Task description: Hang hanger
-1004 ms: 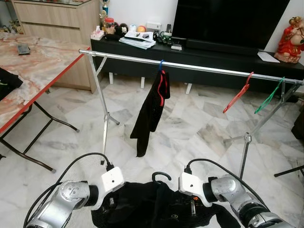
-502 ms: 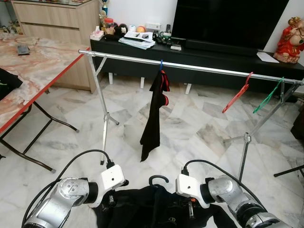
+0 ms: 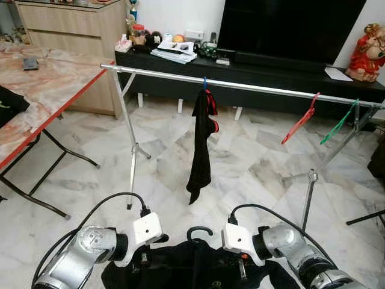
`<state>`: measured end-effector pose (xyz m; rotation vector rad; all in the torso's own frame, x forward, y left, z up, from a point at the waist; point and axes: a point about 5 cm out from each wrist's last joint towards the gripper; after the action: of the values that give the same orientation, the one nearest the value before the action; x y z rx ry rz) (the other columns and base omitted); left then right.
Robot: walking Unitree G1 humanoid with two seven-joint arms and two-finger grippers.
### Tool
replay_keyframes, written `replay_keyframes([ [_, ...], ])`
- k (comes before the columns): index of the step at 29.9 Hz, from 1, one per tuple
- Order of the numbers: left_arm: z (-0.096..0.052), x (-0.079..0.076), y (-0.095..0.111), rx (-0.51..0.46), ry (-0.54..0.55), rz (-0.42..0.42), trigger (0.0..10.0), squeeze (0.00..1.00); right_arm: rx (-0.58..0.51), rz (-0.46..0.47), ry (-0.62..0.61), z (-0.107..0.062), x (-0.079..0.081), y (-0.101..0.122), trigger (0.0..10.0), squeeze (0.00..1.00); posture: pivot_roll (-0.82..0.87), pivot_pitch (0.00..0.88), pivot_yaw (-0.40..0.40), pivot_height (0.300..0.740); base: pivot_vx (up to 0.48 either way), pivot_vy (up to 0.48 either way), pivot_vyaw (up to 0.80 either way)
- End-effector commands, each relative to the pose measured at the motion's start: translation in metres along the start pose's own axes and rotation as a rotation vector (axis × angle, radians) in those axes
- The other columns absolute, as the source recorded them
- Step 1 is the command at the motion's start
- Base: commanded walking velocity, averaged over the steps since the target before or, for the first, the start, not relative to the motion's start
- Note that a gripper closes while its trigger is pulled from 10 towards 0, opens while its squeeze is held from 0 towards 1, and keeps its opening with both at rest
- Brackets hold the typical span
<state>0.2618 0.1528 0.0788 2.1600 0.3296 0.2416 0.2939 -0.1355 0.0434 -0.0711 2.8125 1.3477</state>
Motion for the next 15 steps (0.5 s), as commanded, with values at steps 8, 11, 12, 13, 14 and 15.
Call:
replay_keyframes([
  [8,0.0099,-0.0063,0.0011,-0.007,-0.077,-0.026,10.0,0.00,-0.055,-0.053,-0.024,-0.0079,-0.0101,0.0133,0.0,0.00,0.14,0.001,-0.130,0.740,0.000,0.000,0.00],
  [11,0.0109,-0.0073,0.0012,-0.012,-0.086,-0.036,10.0,0.00,-0.056,-0.056,-0.034,-0.0086,-0.0114,0.0142,0.0,0.00,0.14,0.003,-0.132,0.740,0.000,0.000,0.00],
  [12,0.0110,-0.0073,0.0012,-0.014,-0.087,-0.037,10.0,0.00,-0.056,-0.058,-0.037,-0.0087,-0.0119,0.0146,0.0,0.00,0.14,0.003,-0.132,0.740,0.000,0.000,0.00],
  [13,0.0111,-0.0074,0.0013,-0.015,-0.089,-0.039,10.0,0.00,-0.056,-0.058,-0.038,-0.0088,-0.0120,0.0147,0.0,0.00,0.14,0.003,-0.132,0.740,0.000,0.000,0.00],
  [14,0.0114,-0.0077,0.0014,-0.018,-0.092,-0.041,10.0,0.00,-0.057,-0.059,-0.039,-0.0088,-0.0121,0.0149,0.0,0.00,0.14,0.003,-0.132,0.740,0.000,0.000,0.00],
  [15,0.0118,-0.0080,0.0013,-0.022,-0.096,-0.047,8.2,0.00,-0.058,-0.060,-0.045,-0.0086,-0.0126,0.0154,0.0,0.00,0.14,0.003,-0.132,0.740,0.000,0.000,0.00],
])
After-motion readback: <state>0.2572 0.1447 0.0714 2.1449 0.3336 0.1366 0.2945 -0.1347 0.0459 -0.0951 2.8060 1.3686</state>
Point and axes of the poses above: a point about 5 cm out from each wrist's last joint towards the gripper, its own z axis pointing out of the wrist towards the gripper, its own y axis along the axis of the wrist's last joint, x = y × z, and after that the axes turned 2 degrees about -z, right-handed
